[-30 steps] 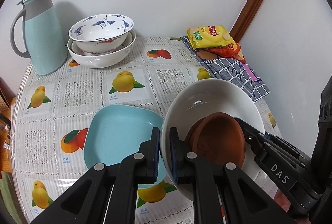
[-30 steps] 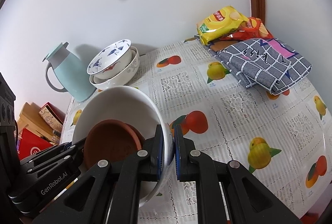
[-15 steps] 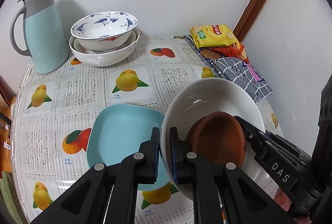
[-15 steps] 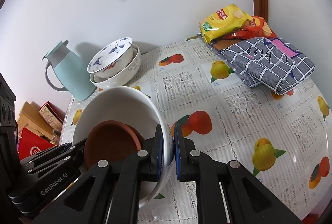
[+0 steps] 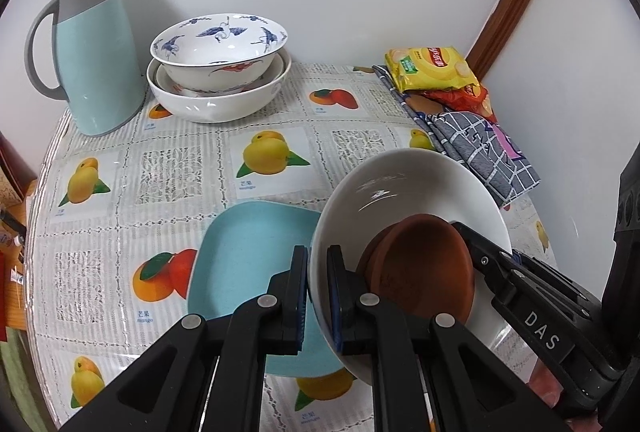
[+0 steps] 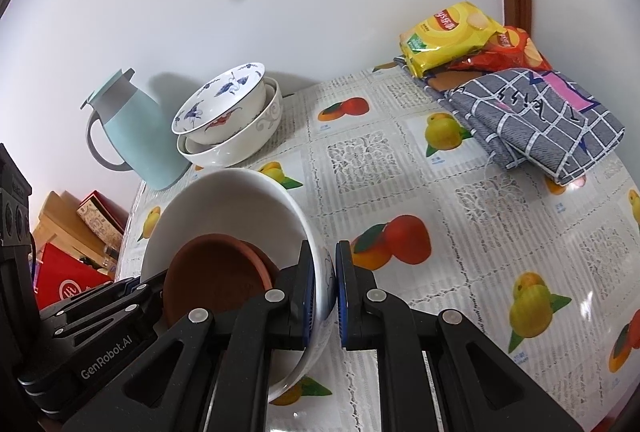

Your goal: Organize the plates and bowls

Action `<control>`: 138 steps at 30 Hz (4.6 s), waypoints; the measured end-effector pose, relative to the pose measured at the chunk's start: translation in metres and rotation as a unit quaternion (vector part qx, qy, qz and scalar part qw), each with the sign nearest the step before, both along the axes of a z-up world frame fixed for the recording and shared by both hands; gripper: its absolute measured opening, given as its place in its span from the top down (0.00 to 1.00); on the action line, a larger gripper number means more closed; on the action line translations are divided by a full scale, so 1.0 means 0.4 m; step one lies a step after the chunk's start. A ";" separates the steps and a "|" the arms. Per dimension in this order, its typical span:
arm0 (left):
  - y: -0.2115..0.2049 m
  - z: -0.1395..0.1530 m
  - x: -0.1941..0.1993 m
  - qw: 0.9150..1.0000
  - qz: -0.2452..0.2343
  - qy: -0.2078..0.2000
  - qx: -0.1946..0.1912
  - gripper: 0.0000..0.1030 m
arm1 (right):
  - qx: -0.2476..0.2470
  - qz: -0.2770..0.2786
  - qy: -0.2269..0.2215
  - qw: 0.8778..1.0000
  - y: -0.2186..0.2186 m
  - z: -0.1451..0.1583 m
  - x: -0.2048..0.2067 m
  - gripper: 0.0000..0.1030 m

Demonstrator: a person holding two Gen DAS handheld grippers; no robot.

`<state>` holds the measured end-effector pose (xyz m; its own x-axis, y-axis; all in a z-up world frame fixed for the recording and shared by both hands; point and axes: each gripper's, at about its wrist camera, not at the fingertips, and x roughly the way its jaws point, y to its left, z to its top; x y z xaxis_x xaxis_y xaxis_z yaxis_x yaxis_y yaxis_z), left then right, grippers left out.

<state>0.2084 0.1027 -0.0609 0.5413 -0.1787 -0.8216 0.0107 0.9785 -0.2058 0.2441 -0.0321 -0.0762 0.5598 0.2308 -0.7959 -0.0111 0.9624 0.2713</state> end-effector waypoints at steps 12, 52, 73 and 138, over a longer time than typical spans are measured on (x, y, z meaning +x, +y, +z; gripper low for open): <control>0.055 -0.033 0.014 1.000 0.019 0.012 -0.001 0.91 | 0.000 0.021 0.013 1.000 0.055 -0.033 0.034 0.90; 0.140 -0.163 0.035 0.998 0.037 0.044 -0.010 0.86 | 0.009 0.070 0.069 0.995 0.130 -0.190 0.086 0.87; 0.137 -0.112 -0.038 0.998 0.058 0.027 0.029 0.52 | -0.013 0.080 0.060 0.995 0.117 -0.136 0.029 0.65; -0.203 0.188 -0.605 0.984 0.037 -0.153 0.087 0.17 | -0.129 -0.058 -0.095 0.985 -0.174 0.233 -0.634 0.07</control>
